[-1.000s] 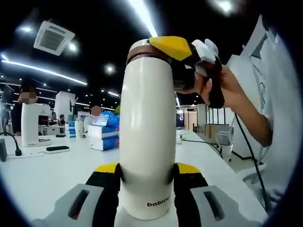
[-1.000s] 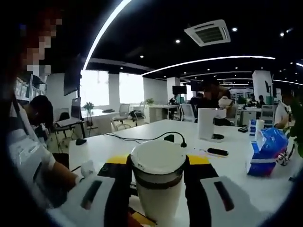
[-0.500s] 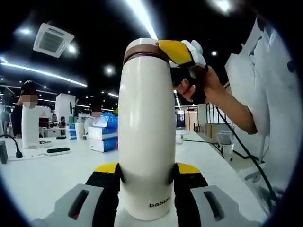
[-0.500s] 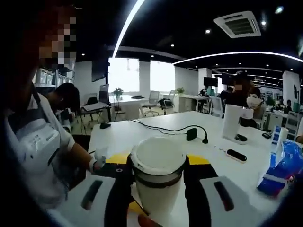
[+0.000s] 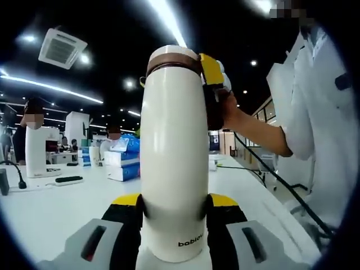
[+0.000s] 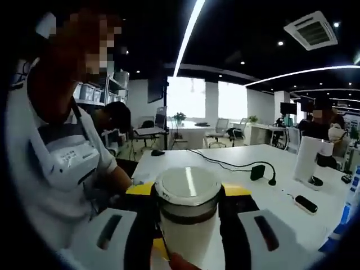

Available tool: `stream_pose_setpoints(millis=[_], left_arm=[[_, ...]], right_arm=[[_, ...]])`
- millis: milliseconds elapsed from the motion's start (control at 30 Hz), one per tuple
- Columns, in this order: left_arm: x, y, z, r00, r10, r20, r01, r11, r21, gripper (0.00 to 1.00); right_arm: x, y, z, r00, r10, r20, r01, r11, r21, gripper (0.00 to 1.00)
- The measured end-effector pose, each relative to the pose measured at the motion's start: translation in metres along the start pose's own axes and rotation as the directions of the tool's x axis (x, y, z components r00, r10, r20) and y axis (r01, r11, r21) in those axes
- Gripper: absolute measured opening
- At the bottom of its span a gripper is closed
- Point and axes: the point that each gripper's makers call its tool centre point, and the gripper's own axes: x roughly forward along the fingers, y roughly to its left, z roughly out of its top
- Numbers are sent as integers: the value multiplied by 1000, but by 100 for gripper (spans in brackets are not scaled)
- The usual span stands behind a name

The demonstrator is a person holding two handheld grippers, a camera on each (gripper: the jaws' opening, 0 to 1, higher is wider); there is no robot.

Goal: Grasp the water cup twist off the cup lid place the cup lid on the table

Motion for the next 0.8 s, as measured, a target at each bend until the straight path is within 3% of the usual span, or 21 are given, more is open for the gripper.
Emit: stream_pose_setpoints(millis=[233,400,600,700,800], left_arm=[[1,0,0,1000,0,0,0,1000,-5,46],[2,-1,-1,1000,-1,-1,1,1000,-4,46],[2,-1,-1,1000,-1,1,1,1000,1,46],[2,0,-1,1000,-1,1,1,1000,1,46],[1,1,-1,1000,-2,1,2,1000,2,46]], right_arm=[[3,3,-1,999,27,20,-27,999,42,47],[2,2,-2,1000,4,14,-4,999,40,48],[-2,-4,2,994,-110,-5,110,993,45,67],[-10,-5,12,979,-203,12,202,977,62,71],[-16,1,19,965,-261,24,260,964,60,69]])
